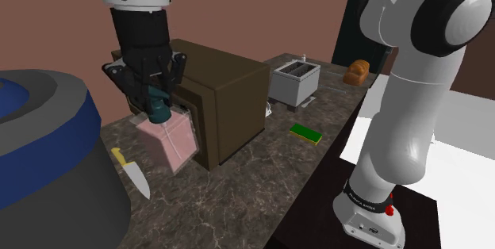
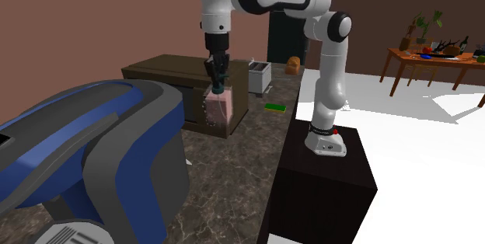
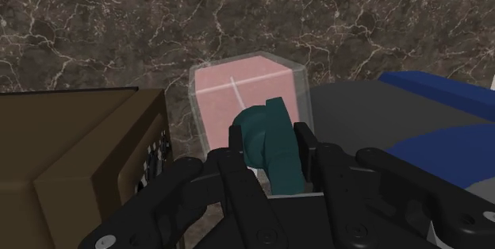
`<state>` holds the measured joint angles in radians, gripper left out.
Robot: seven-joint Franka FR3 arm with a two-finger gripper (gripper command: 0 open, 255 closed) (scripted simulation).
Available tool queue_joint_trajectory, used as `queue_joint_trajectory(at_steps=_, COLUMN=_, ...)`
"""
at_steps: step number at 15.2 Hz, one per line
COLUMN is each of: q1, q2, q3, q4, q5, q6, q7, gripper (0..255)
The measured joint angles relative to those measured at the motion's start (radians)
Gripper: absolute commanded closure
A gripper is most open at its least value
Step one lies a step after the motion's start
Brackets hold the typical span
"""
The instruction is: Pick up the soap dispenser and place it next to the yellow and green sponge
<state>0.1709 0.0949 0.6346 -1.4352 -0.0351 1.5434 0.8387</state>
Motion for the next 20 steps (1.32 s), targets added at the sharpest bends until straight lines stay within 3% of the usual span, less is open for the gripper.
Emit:
queue_joint_trajectory(at_steps=3, q1=-0.007, q2=-0.014, q3=-0.003, q4=0.014, q5=0.008, q6=-0.026, q7=-0.009, gripper=255)
queue_joint_trajectory(at_steps=12, q1=-0.116, q2=-0.343, q3=-0.156, q4=-0.299, q5=0.175, q6=-0.006, q7=-0.271, gripper=255)
queue_joint_trajectory(at_steps=20, q1=-0.146, q2=-0.563, q3=-0.321, q4=-0.507, q5=0.207, q6=-0.031, q7=-0.479, gripper=255)
